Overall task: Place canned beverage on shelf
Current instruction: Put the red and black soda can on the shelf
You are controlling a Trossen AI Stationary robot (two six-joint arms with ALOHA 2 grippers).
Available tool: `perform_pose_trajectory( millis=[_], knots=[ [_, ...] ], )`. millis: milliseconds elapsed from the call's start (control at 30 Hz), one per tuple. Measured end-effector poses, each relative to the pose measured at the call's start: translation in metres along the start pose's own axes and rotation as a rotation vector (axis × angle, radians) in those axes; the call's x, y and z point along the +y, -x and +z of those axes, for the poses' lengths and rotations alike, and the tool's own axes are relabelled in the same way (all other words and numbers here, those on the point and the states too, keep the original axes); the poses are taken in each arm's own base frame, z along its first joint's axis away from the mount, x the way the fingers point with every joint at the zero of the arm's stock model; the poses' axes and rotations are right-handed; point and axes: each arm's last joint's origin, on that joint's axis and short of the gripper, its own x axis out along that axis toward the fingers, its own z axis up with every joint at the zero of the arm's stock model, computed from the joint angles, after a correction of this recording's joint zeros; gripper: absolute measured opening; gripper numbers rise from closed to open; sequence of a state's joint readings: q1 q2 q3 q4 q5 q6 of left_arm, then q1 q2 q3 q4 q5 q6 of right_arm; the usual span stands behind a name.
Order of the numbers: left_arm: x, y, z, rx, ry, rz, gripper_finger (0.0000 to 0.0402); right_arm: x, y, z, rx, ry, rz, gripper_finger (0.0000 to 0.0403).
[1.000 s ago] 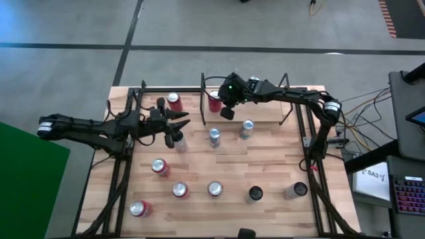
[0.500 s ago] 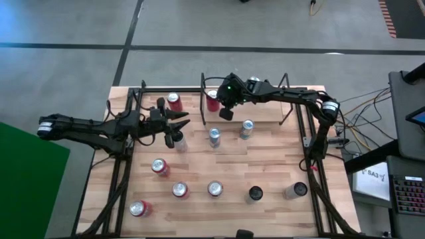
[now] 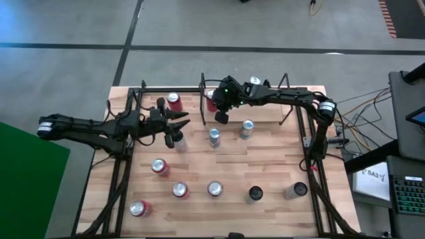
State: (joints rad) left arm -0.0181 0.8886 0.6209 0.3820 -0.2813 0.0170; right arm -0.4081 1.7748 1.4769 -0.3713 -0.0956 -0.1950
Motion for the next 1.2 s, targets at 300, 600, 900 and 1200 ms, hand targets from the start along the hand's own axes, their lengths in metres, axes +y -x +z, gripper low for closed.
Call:
perform_pose_trajectory(
  millis=[300,600,900,1200],
  knots=[
    [0.0,0.0,0.0,0.0,0.0,0.0,0.0109,-0.003,0.0,0.0,0.008,0.035,-0.09,0.0009],
    [0.0,0.0,0.0,0.0,0.0,0.0,0.0109,-0.007,-0.003,-0.002,0.016,0.055,-0.104,0.0009],
    [0.0,0.0,0.0,0.0,0.0,0.0,0.0109,-0.006,0.014,0.0,0.043,0.044,-0.104,0.0009],
    [0.0,0.0,0.0,0.0,-0.003,0.0,0.0109,-0.021,0.006,-0.007,0.076,0.025,-0.179,0.0009]
  ],
)
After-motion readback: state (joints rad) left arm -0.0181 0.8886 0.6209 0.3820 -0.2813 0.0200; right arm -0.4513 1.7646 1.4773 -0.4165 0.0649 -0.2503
